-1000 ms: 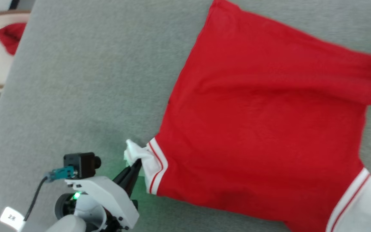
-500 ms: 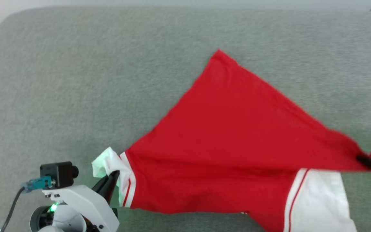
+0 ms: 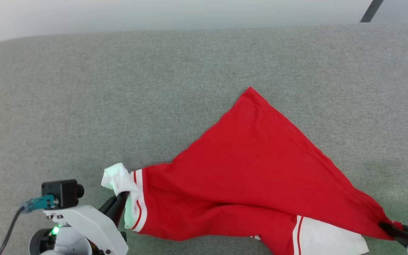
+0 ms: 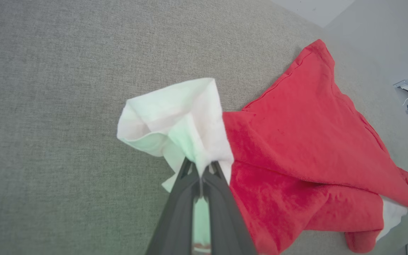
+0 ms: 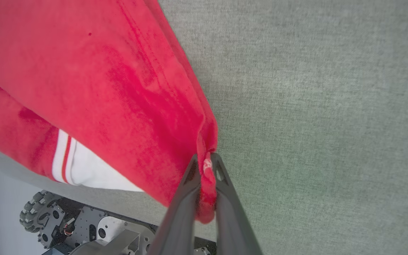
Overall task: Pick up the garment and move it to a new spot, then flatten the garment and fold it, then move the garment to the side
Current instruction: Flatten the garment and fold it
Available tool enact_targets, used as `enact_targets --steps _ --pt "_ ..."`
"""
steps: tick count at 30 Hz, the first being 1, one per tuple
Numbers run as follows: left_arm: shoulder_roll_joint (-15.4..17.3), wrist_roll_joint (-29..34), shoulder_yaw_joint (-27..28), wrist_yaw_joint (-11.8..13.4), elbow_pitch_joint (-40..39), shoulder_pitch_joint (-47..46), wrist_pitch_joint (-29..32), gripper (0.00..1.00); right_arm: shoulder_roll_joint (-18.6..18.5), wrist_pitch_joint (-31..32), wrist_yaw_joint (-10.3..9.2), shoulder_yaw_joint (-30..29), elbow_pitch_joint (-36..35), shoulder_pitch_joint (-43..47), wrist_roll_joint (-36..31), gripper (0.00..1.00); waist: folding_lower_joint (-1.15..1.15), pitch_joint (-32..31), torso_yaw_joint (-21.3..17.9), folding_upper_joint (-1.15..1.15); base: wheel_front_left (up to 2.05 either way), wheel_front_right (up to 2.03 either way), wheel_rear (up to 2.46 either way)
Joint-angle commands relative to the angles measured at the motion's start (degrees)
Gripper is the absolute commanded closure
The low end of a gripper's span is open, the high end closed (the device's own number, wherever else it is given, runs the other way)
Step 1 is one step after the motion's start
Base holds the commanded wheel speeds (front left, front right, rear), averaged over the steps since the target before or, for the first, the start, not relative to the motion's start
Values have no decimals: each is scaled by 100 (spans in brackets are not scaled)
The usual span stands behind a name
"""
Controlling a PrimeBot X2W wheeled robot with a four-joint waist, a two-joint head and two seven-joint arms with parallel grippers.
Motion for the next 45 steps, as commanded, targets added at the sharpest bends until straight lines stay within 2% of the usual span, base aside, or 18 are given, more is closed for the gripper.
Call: enact_targets --steps 1,2,10,14,18,22,26,33,45 --pt "16 -12 1 -10 -3 44 -8 100 47 -47 -6 51 30 29 -95 29 0 -11 -27 0 0 0 0" --pt "20 -13 -5 -16 2 45 0 100 76 -83 -6 74 33 15 -90 0 0 -17 -31 0 0 0 0" --pt "19 -24 -9 -39 27 65 -18 100 49 -46 -6 46 -282 -133 -85 0 0 -44 -21 0 0 0 0" --pt "-17 -11 -41 -60 45 67 -22 100 -32 137 -5 -35 -1014 -401 -4 0 0 -48 47 0 0 0 0" --pt "-88 24 -105 -108 71 -19 2 100 -177 57 -5 112 -1438 -938 -109 0 0 -4 164 0 0 0 0" --pt "-160 70 -186 -170 113 -116 31 100 -338 -204 -5 362 -1383 -1474 -307 0 0 56 311 0 0 0 0" --pt "-308 149 -331 -300 206 -334 108 100 -517 -562 -5 852 -887 -2205 -479 0 0 164 573 0 0 0 0" --pt "-635 293 -589 -545 489 -763 217 100 -708 -887 -5 1863 372 -3396 -396 0 0 410 1100 0 0 0 0" --pt "-1126 375 -827 -937 969 -1226 183 100 -904 -713 -6 3474 2194 -4933 22 0 0 813 1742 0 0 0 0"
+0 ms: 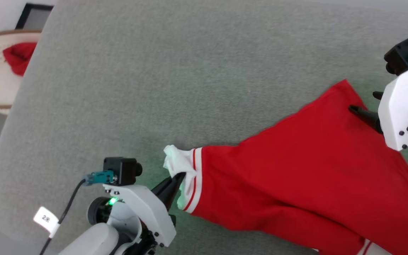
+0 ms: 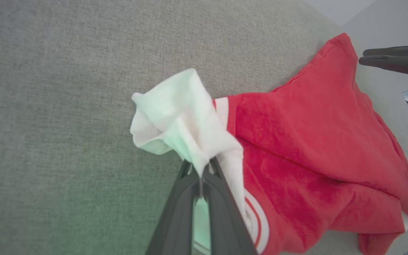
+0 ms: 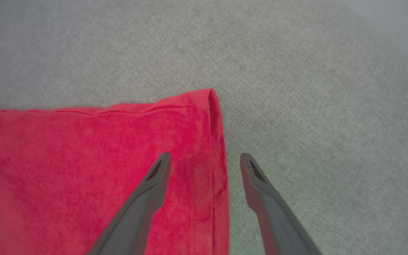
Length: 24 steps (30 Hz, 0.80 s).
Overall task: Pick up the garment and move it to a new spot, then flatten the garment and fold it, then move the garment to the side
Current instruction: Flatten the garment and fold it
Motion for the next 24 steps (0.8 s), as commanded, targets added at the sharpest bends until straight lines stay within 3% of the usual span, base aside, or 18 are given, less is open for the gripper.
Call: enact_targets --steps 1,11,12,13,14,16,24 --pt "-53 31 -10 -54 45 -82 -9 100 -12 21 -4 105 132 -137 51 0 0 207 221 0 0 0 0" --pt "-267 9 -72 -257 364 -262 -78 100 30 674 -7 961 1421 -666 397 0 0 337 404 0 0 0 0" --pt "-280 2 -73 -278 391 -269 -86 100 38 781 -7 1008 1542 -680 424 17 0 336 412 0 0 0 0" --pt "-291 -4 -76 -298 414 -274 -93 100 47 891 -7 1052 1659 -702 448 55 0 336 419 0 0 0 0" --pt "-301 -10 -77 -307 436 -280 -94 100 61 969 -8 1087 1757 -721 486 100 0 336 423 0 0 0 0" --pt "-319 -26 -76 -321 477 -292 -103 100 91 1197 -9 1139 1954 -738 539 100 0 330 429 0 0 0 0" --pt "-323 -92 -34 -377 606 -300 -125 100 357 986 -6 969 2125 -1206 579 100 0 292 358 0 0 0 0"
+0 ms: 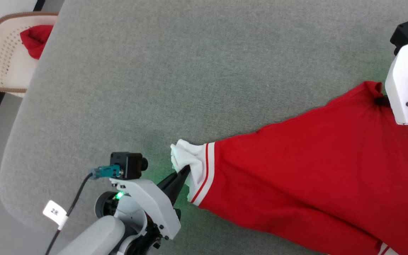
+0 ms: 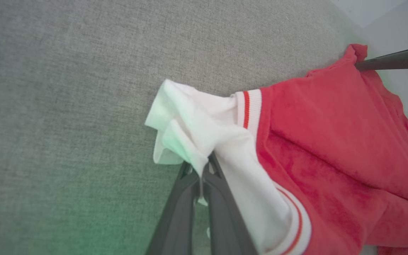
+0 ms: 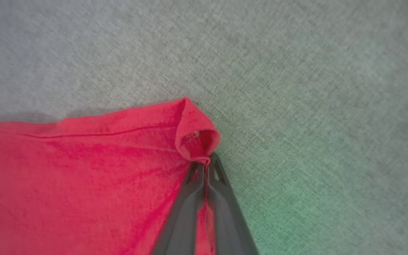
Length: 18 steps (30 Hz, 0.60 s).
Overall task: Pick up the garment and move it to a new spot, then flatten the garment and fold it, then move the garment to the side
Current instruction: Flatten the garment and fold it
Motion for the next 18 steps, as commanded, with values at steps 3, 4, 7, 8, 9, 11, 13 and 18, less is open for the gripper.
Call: enact_targets --steps 3,4,7,8,9,11,13,18 --pt "84 -54 27 -47 -20 -115 83 100 178 -93 -7 11 80 27 143 100 0 -85 -101 0 0 0 0" --pt "134 -55 41 -45 -44 -158 133 100 197 -116 -7 0 51 -22 170 100 0 -118 -130 0 0 0 0" --pt "331 -28 71 -15 -203 -343 371 100 251 -216 -7 -58 -45 -140 291 100 0 -247 -229 0 0 0 0" --pt "427 4 81 1 -253 -439 477 100 236 -248 -7 -59 -78 -183 306 100 0 -300 -266 0 0 0 0" --pt "527 38 93 17 -295 -546 590 100 232 -278 -7 -43 -111 -218 308 100 0 -357 -309 0 0 0 0" --pt "697 72 103 11 -361 -785 851 100 278 -363 -7 -46 -179 -271 394 100 0 -469 -396 0 0 0 0" --pt "876 76 141 -17 -417 -1063 1145 100 301 -440 -7 -46 -258 -365 443 100 0 -584 -488 0 0 0 0" --pt "1230 36 314 -150 -280 -1937 1822 100 326 -787 -7 -97 -445 -614 557 100 0 -871 -734 0 0 0 0"
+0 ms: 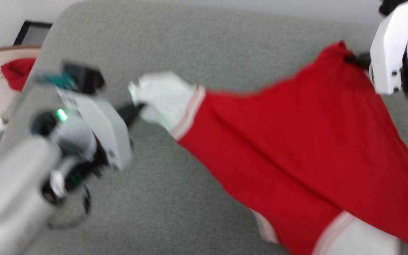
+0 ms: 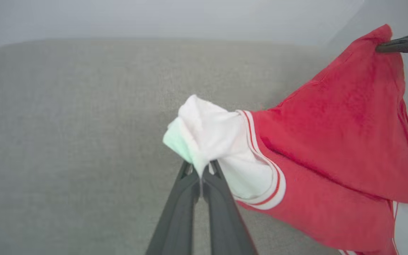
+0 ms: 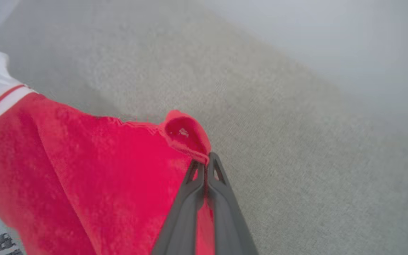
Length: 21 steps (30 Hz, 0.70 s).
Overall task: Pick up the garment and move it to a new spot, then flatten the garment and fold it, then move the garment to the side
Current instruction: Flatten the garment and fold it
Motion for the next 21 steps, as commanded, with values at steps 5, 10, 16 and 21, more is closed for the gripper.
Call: enact_targets --steps 5,10,16,21 --pt "124 155 61 -262 485 -1209 656 100 50 -639 -6 -27 -108 -431 -121 100 0 -477 -526 0 0 0 0" --pt "-32 433 6 -502 1271 -2322 1041 100 118 -1253 -6 0 49 -790 -387 100 0 -657 -793 0 0 0 0" --pt "-246 726 -8 -731 2159 -3317 1109 100 291 -1865 -6 -14 393 -1175 -709 100 0 -755 -1046 0 0 0 0" --pt "-449 1011 1 -904 3030 -4107 873 100 515 -2558 -6 -55 817 -1538 -973 100 0 -838 -1255 0 0 0 0"
